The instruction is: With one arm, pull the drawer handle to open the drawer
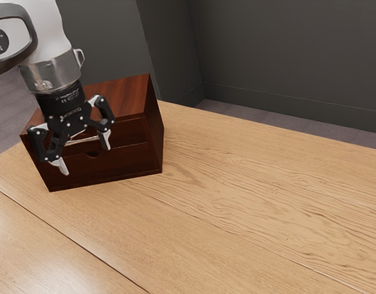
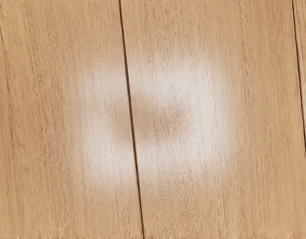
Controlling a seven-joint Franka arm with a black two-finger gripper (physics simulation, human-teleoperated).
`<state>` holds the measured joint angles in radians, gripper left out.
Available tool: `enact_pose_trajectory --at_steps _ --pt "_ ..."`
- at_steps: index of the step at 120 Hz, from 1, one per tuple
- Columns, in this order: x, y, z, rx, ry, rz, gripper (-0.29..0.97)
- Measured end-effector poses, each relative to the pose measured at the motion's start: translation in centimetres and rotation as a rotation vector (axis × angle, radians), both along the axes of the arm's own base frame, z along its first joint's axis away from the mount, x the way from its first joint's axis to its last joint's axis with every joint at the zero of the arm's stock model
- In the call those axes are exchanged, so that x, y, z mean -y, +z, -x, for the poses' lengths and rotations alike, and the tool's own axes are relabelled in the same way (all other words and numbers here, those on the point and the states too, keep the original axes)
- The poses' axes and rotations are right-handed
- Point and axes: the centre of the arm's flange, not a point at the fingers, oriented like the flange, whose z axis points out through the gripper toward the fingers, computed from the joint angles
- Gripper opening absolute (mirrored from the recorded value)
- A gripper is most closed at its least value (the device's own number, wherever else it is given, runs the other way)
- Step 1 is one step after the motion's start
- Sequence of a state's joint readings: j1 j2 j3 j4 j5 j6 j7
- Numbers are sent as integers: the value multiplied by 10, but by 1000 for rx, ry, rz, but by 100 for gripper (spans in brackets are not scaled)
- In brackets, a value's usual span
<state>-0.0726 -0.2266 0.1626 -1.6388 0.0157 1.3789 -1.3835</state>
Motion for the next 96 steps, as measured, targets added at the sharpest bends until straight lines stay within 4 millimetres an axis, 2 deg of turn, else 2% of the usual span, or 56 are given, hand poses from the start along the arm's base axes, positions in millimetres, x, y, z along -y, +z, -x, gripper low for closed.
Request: enact_pose_trajectory --at_steps 17,29,41,50,56,70,77,84,96 --pt "-7 -4 -4 24 23 2 68" --pt "-61 -18 -9 12 146 6 68" --pt "-81 -44 -29 -14 191 3 68" --pt "-104 -50 -40 -6 250 -17 68" --pt "-108 -51 -44 2 267 -29 68" --pt "-102 -53 -57 36 261 -42 68" --pt "-109 -50 -59 66 277 -45 68" --pt "-126 -47 -54 92 316 -48 68" --pt "-172 -46 -42 129 411 -51 68"
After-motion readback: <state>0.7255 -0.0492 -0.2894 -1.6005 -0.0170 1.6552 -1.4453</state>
